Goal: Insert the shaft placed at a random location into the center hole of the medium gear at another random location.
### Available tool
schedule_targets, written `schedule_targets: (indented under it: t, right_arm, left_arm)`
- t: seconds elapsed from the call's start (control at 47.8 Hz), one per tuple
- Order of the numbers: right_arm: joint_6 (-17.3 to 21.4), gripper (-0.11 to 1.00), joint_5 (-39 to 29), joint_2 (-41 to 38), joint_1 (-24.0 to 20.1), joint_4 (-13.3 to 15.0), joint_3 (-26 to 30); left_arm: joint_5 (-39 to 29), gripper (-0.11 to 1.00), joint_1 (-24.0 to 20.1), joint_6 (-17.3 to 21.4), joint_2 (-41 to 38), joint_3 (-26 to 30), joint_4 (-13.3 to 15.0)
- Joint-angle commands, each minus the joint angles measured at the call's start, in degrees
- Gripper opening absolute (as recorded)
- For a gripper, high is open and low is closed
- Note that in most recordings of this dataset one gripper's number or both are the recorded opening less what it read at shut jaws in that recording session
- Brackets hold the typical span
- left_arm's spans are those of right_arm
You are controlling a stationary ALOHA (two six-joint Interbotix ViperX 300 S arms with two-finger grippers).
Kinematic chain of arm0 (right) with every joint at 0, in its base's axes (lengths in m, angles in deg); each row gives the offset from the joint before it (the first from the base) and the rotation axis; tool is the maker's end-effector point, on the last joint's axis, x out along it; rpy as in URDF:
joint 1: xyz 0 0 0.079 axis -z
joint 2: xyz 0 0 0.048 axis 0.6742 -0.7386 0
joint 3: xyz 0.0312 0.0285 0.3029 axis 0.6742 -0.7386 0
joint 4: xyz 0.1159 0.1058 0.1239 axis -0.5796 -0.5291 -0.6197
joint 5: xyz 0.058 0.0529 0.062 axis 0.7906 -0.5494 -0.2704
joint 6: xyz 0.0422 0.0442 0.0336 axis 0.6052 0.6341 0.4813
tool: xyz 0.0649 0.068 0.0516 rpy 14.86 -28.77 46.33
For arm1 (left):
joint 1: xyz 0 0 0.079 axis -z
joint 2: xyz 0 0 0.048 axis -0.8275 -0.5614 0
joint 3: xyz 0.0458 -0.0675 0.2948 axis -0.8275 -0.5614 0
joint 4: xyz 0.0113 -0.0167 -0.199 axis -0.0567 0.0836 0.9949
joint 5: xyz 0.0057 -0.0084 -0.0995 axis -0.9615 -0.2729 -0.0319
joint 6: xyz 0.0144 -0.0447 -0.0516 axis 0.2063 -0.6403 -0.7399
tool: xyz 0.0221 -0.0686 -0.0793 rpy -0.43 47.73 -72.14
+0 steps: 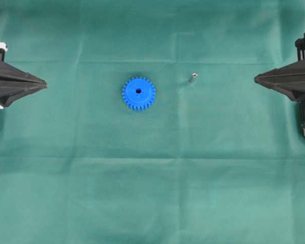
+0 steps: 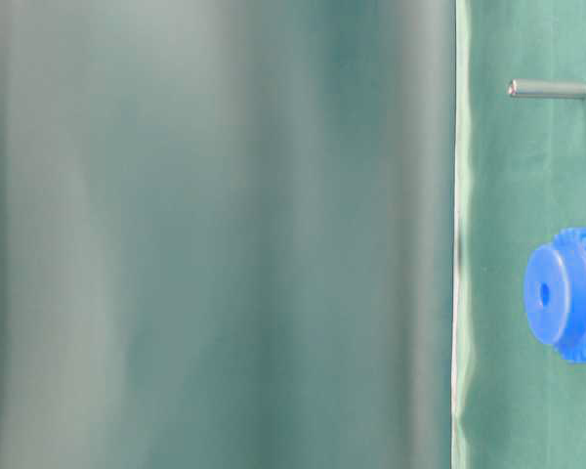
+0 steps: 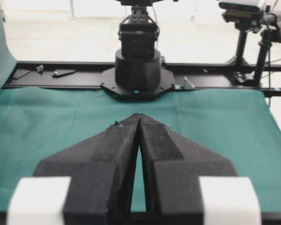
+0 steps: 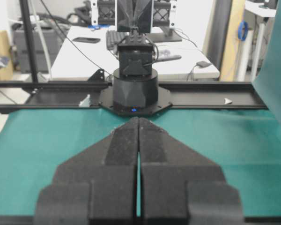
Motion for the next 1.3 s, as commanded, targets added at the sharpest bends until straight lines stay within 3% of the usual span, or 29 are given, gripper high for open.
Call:
schedule_targets:
  t: [0.0,0.23,0.482,0.586,0.775,0.817,0.942,1.277]
  right_arm:
    - [0.0,0.01,-0.1,-0.4,0.3,0.3,1.0]
    - [-0.5,0.01,0.4,-1.7,2.1,0.3,0.9]
    - [-0.5,0.03,3.7,-8.4,5.5,0.3,-0.1]
    - [-0.5,0.21,5.4,-13.5,7.4,0.3,-0.3]
    - [-1.7,0.78,10.5,-25.1,9.4,0.3,-0.4]
    - [-2.2,0.87,12.4,-27.8,9.7,0.3,-0.4]
    - [-2.7,0.81,17.2,-35.9,11.4,-0.1,-0.2]
    - [-2.7,0.82,26.7,-50.4,13.4,-1.0,0.3]
  left_arm:
    - [-0.3,0.00,0.1,-0.6,-0.7,1.8,-0.5]
    - [-0.4,0.00,0.1,-0.6,-0.4,1.8,-0.5]
    - [-0.6,0.00,0.1,-0.6,-0.4,1.8,-0.5]
    - [-0.6,0.00,0.1,-0.6,-0.4,1.8,-0.5]
    - [-0.6,0.00,0.1,-0.6,-0.4,1.8,-0.5]
    - [-0.5,0.00,0.0,-0.6,-0.4,1.8,-0.5]
    - [-0.5,0.00,0.1,-0.6,-0.4,1.8,-0.5]
    - [-0.6,0.00,0.1,-0.7,-0.4,1.7,-0.5]
